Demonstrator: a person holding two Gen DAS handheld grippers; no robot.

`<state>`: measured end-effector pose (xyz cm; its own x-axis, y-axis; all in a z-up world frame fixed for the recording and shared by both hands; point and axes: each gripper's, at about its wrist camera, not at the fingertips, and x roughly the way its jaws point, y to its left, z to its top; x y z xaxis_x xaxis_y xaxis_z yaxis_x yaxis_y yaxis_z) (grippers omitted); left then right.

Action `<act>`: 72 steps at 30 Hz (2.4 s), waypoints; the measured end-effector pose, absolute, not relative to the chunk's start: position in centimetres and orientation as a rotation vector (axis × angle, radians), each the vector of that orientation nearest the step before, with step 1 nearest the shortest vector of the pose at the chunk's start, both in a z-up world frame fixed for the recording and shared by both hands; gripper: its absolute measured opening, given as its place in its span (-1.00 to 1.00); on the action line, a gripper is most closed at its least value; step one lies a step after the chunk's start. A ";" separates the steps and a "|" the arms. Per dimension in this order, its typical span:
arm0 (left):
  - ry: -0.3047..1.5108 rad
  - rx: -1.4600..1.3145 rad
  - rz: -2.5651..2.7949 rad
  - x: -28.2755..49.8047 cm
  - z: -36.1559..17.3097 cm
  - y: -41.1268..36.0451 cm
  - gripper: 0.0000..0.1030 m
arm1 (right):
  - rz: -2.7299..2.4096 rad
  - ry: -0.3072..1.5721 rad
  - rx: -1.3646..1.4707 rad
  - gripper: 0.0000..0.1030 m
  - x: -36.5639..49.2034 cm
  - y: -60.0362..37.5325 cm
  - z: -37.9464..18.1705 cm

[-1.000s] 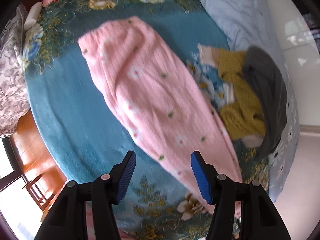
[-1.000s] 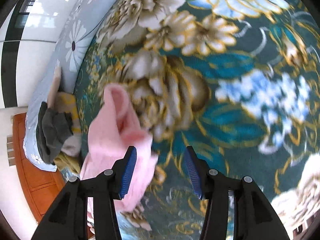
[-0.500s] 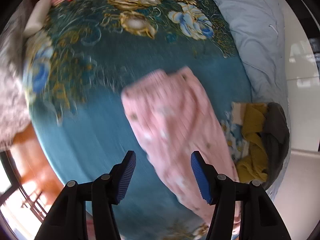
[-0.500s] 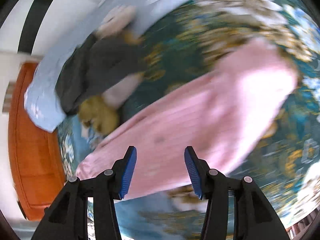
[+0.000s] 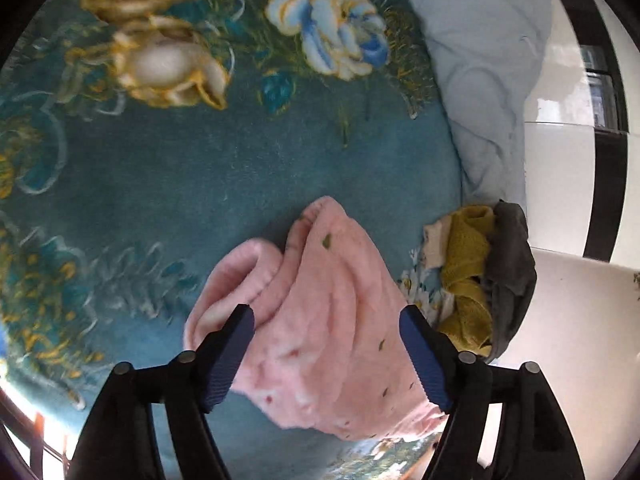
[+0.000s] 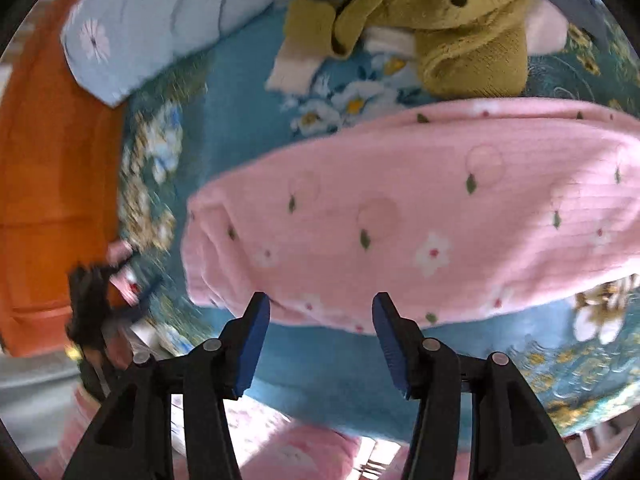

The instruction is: Fold clothes

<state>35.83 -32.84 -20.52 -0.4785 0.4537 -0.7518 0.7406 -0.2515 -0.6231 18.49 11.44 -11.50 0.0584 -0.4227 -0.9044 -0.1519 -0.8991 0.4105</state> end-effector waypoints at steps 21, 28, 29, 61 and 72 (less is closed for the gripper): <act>1.987 1.622 -1.727 29.8 -27.9 -33.6 0.51 | -2.039 -0.507 2.327 0.08 21.9 13.1 -8.4; 1.816 1.766 -1.906 28.8 -25.5 -30.6 0.33 | -1.999 -0.454 2.340 0.08 21.0 11.1 -9.4; 1.833 1.752 -1.876 29.4 -25.8 -30.5 0.18 | -1.995 -0.447 2.334 0.08 20.9 10.8 -9.4; 1.690 1.688 -1.825 39.8 -25.9 -30.9 -0.46 | -1.905 -0.333 2.346 0.08 21.1 7.1 -11.3; 1.909 1.657 -1.782 40.2 -30.9 -30.9 0.26 | -1.786 -0.162 2.352 0.08 20.7 2.8 -13.4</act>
